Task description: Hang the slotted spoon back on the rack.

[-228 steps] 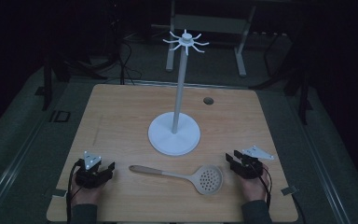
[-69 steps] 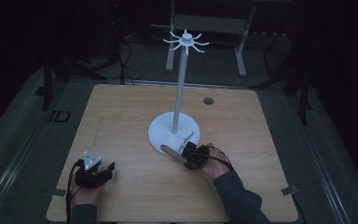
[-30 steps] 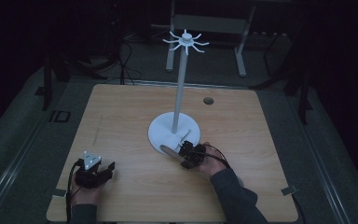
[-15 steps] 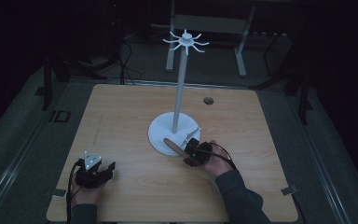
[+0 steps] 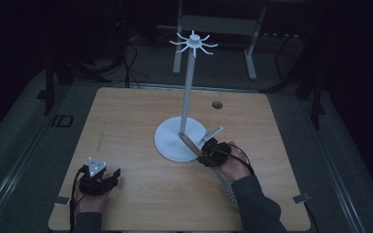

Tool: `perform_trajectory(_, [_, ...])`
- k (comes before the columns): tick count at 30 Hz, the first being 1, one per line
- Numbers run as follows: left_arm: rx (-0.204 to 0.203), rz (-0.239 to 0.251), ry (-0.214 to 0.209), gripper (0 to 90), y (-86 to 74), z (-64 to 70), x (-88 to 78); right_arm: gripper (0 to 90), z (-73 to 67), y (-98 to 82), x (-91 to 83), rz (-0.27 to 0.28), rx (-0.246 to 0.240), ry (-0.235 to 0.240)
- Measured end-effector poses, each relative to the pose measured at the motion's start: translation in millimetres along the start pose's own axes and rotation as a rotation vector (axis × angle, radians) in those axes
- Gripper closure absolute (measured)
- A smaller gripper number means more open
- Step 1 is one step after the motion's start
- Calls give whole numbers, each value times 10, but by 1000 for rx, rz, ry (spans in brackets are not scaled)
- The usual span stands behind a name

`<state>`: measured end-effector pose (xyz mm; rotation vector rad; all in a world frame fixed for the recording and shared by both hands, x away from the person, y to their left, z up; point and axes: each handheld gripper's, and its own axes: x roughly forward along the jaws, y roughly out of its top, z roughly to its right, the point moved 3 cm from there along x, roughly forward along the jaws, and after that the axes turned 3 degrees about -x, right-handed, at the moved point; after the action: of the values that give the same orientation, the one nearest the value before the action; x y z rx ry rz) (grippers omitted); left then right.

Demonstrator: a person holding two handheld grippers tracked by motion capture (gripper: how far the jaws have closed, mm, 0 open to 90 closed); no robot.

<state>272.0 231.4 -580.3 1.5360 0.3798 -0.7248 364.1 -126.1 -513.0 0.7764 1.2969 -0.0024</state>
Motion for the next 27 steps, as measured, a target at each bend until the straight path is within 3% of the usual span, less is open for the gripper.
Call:
perform_trajectory(13, [-1,1,1,432,1,0,0,736,82,-1,-141,63,24,-30])
perform_trajectory(27, [-2,3,2,432,3,-9,-9,736,195,-12,-333,175,62,-68])
